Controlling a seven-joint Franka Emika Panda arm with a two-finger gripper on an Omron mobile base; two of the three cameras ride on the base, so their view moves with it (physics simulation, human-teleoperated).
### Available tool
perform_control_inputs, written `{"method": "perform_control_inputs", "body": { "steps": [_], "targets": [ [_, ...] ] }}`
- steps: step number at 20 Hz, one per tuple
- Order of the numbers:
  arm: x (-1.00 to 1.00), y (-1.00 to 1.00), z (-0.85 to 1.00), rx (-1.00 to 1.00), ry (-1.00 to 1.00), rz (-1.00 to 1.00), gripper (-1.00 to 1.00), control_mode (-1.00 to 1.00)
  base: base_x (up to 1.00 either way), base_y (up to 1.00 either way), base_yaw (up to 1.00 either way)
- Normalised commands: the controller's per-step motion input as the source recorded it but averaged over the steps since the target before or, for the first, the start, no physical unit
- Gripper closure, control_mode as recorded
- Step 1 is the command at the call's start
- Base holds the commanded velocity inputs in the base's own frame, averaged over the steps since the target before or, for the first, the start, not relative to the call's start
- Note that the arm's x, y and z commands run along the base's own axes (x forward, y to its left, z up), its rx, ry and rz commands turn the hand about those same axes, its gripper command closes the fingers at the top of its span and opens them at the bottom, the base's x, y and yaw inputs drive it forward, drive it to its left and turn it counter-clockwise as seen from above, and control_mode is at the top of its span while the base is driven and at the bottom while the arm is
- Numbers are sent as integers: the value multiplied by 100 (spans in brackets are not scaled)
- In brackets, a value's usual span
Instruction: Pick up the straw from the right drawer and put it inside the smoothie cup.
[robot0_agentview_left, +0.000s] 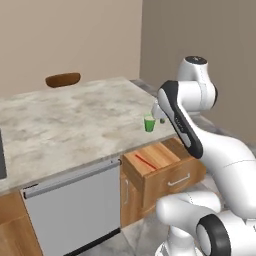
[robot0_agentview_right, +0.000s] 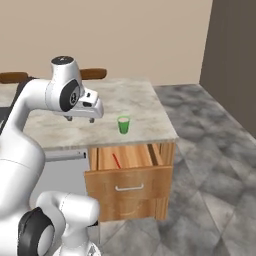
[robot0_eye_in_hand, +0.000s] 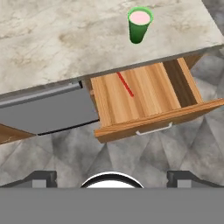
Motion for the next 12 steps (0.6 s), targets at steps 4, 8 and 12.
{"method": "perform_control_inputs", "body": {
  "steps": [4,8,12],
  "targets": [
    [0,0,0,0,0,0,-100,100,0,-88,5],
    [0,0,0,0,0,0,-100,100,0,-70,14],
    [0,0,0,0,0,0,-100,100,0,-26,24]
  ]
}}
